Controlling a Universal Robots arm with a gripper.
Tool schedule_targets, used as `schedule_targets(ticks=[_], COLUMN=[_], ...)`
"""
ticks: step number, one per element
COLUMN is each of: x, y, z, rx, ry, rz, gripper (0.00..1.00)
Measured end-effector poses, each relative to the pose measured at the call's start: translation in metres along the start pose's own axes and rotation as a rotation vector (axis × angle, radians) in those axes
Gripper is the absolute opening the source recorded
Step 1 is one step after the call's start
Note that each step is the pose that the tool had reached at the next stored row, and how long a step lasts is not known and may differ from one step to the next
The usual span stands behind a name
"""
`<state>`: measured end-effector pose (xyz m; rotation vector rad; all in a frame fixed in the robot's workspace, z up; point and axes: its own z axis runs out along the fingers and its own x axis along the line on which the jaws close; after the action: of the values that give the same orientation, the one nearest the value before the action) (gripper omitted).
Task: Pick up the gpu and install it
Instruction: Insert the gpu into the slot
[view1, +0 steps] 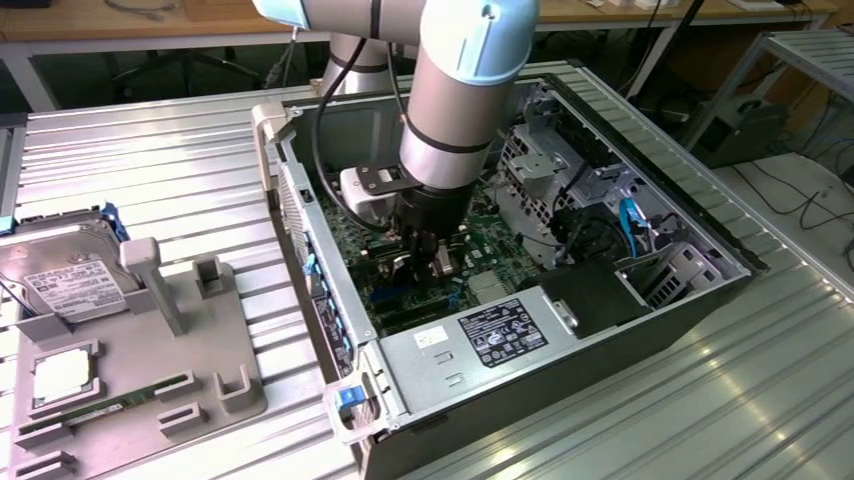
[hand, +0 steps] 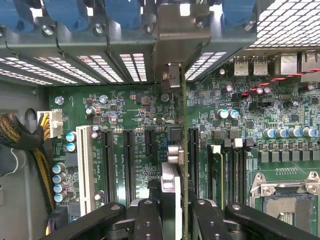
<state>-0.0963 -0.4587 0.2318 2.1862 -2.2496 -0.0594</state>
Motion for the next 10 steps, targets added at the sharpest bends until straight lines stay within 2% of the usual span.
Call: schedule_targets(ticks=[7, 10], x=[-0.0001, -0.0004], y=[-0.0001, 0.0000], z=[0.0011, -0.0021], rx=[0.0004, 0.0012], ry=[-0.0009, -0.0025], rz=[0.000, 0.000], gripper=[0.28, 0.28])
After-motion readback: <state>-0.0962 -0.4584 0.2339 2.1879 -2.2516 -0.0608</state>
